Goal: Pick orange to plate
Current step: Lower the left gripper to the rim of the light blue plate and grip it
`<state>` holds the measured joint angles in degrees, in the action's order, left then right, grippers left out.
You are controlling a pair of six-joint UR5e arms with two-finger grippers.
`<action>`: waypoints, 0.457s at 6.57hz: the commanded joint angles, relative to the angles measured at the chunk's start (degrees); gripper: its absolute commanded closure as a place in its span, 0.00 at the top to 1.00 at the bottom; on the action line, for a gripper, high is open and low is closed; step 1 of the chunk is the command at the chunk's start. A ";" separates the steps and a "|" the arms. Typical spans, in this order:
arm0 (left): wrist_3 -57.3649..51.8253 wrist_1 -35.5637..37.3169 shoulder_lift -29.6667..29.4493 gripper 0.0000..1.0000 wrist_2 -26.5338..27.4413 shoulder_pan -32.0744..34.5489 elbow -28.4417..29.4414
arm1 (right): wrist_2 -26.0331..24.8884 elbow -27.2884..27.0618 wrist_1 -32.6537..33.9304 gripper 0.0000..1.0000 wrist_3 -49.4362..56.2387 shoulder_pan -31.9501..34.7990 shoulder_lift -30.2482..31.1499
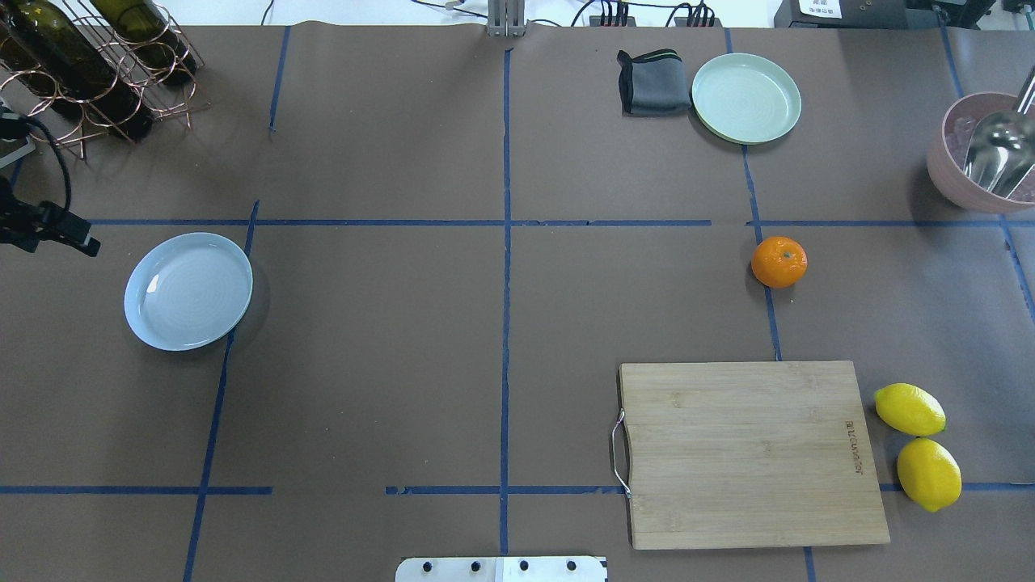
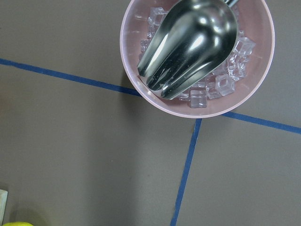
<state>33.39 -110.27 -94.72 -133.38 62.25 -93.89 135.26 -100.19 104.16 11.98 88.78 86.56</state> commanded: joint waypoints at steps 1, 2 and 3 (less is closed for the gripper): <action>3.78 -7.89 -0.64 0.99 1.64 -5.71 6.49 | 0.35 0.08 -0.01 1.00 0.06 -0.01 0.01; 5.53 -9.33 -1.34 0.99 1.64 -7.91 8.01 | 0.35 0.08 -0.01 1.00 -0.03 -0.01 0.01; 5.72 -9.34 -2.13 0.93 1.72 -9.33 8.89 | 0.44 0.08 -0.01 1.00 -0.03 -0.01 0.01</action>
<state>38.41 -118.80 -96.11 -131.76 54.75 -86.33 135.62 -100.11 104.15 11.97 88.77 86.57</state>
